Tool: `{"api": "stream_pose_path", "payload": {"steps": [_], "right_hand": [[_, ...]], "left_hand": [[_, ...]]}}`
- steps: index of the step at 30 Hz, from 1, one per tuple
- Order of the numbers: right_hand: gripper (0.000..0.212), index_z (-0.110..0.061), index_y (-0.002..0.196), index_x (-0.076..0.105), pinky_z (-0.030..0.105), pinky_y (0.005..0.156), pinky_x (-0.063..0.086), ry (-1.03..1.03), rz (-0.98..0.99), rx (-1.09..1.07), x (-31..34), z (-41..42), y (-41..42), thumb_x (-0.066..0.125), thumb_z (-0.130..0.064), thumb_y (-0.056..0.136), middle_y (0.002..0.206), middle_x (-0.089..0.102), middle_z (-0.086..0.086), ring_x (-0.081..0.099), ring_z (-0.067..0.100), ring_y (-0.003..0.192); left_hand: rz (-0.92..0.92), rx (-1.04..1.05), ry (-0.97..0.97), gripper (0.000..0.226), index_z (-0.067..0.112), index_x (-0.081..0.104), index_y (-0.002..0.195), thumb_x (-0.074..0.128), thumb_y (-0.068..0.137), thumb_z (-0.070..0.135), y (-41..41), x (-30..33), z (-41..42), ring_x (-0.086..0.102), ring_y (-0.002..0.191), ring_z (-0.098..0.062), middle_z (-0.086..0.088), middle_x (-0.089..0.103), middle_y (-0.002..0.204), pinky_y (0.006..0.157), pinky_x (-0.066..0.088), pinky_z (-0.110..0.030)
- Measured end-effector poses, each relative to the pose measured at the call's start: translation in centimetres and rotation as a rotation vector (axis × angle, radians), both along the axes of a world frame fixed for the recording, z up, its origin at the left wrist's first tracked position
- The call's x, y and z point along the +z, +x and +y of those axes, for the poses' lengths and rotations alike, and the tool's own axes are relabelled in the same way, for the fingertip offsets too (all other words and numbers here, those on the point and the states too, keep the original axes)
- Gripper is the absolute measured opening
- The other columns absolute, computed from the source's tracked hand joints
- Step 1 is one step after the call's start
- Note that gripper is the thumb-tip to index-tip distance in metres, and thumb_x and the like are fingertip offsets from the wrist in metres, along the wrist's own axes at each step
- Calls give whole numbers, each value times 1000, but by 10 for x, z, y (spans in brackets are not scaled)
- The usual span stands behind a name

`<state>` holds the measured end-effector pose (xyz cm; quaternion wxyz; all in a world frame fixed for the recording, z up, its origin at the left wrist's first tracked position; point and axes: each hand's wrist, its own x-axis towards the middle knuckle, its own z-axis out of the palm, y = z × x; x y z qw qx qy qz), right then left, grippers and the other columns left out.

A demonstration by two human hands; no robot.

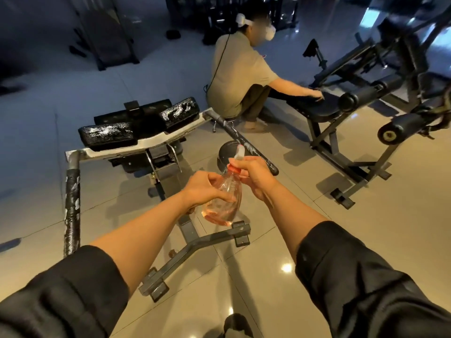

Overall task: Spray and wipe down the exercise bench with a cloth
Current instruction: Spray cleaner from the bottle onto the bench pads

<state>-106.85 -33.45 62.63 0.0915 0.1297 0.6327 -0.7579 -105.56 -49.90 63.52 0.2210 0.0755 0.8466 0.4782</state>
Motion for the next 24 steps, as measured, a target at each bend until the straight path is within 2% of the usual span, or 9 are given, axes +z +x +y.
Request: {"api": "stream_pose_path", "payload": {"steps": [2, 4, 7, 11, 15, 18, 20, 22, 24], "right_hand": [[25, 6, 101, 65, 26, 72, 53, -2, -5, 35, 4, -5, -12, 71, -12, 84, 78, 64, 8, 63, 17, 75], [12, -1, 84, 63, 26, 70, 53, -18, -15, 81, 6, -9, -20, 70, -11, 85, 63, 63, 0, 61, 9, 61], [12, -1, 92, 66, 28, 73, 52, -30, -28, 95, 1, -13, -31, 70, -11, 85, 72, 64, 4, 62, 12, 67], [10, -6, 79, 63, 29, 68, 50, -40, -28, 171, 2, -33, -43, 71, -10, 83, 66, 55, 6, 55, 11, 57], [10, -10, 79, 62, 27, 63, 48, -117, -29, 332, 13, -82, -51, 69, -6, 85, 61, 61, -1, 57, 11, 61], [6, -6, 85, 62, 25, 63, 48, -194, -39, 464, 20, -129, -52, 65, -1, 87, 50, 58, -6, 55, 4, 49], [6, -2, 89, 63, 25, 64, 48, -176, -30, 532, 23, -160, -47, 67, -1, 85, 53, 60, -3, 56, 3, 47], [15, 1, 96, 65, 24, 63, 52, -138, -22, 567, 24, -188, -39, 71, -3, 82, 67, 63, 5, 60, 10, 57], [17, 1, 96, 66, 22, 60, 53, -145, -26, 577, 23, -209, -31, 72, -4, 81, 72, 64, 7, 61, 13, 63]], "left_hand": [[-7, 41, 4, 43, 20, 74, 101, 89, 62, 25, -6, 4, -5, 67, 93, -16, 1, 74, 94, 91, 54, -38], [-15, 65, 9, 42, 18, 74, 102, 89, 63, 23, -10, 7, -7, 67, 95, -17, 0, 74, 95, 92, 53, -39], [-11, 128, 2, 45, 18, 74, 100, 91, 59, 24, -14, 6, -12, 67, 95, -19, -1, 74, 95, 92, 54, -44], [-9, 229, 10, 47, 18, 73, 97, 92, 56, 27, -8, 3, -24, 66, 96, -20, -2, 72, 96, 92, 53, -47], [24, 422, 9, 47, 18, 71, 96, 93, 55, 25, 3, 9, -61, 66, 95, -21, -4, 72, 96, 92, 53, -48], [46, 552, -29, 49, 17, 70, 99, 92, 56, 22, 19, 17, -99, 66, 94, -20, -3, 71, 96, 90, 54, -45], [55, 634, -56, 47, 13, 70, 99, 92, 57, 19, 34, 23, -122, 65, 94, -23, -8, 70, 96, 89, 55, -43], [50, 709, -79, 45, 9, 71, 98, 91, 59, 17, 50, 27, -142, 65, 94, -26, -13, 70, 98, 87, 53, -41], [49, 759, -99, 45, 10, 72, 99, 91, 59, 17, 61, 29, -157, 66, 94, -26, -11, 71, 97, 87, 52, -39]]}}
